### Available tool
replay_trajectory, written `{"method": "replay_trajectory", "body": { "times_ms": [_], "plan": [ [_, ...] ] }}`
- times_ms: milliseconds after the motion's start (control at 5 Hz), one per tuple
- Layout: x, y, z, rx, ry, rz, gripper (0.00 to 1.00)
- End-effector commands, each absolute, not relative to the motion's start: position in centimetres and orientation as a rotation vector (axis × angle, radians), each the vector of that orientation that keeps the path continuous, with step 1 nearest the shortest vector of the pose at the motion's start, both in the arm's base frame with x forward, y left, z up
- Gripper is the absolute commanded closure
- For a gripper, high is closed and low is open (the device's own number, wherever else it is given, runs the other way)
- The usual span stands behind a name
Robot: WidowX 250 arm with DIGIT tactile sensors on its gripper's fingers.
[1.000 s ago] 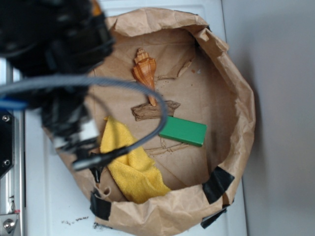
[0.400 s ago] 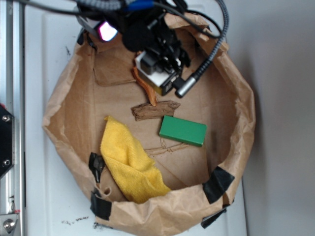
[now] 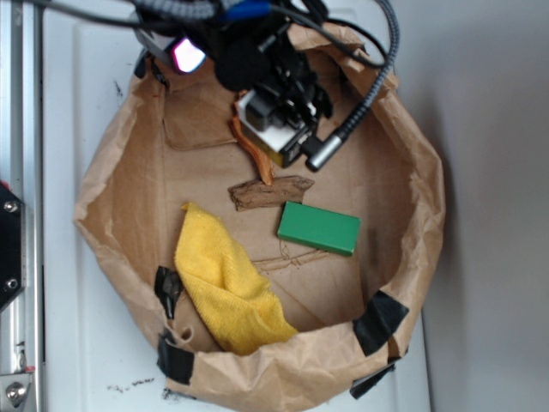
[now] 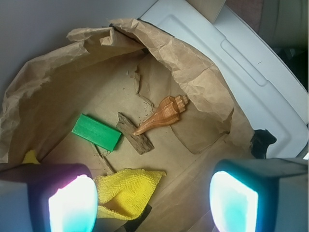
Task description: Grab the shell.
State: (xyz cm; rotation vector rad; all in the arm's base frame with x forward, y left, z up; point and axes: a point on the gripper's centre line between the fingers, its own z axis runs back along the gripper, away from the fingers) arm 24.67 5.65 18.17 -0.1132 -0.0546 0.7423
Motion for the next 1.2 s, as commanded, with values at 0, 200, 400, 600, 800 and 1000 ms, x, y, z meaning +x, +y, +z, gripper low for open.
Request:
{"method": "replay_trajectory", "body": {
  "times_ms": [0, 200, 400, 600, 800, 1000],
  "plan": [
    [25.6, 4.9, 16.1, -0.086, -0.247, 0.909, 0.0],
    [26.6, 4.4, 13.8, -0.057, -0.257, 0.928, 0.0],
    [27.1, 5.9, 12.2, -0.016, -0.238, 0.967, 0.0],
    [26.4, 8.0, 12.1, -0.027, -0.247, 0.997, 0.0],
    [25.5, 10.5, 11.1, -0.086, -0.229, 1.005, 0.0],
    [25.9, 11.1, 9.7, -0.113, -0.212, 0.98, 0.0]
  ]
}}
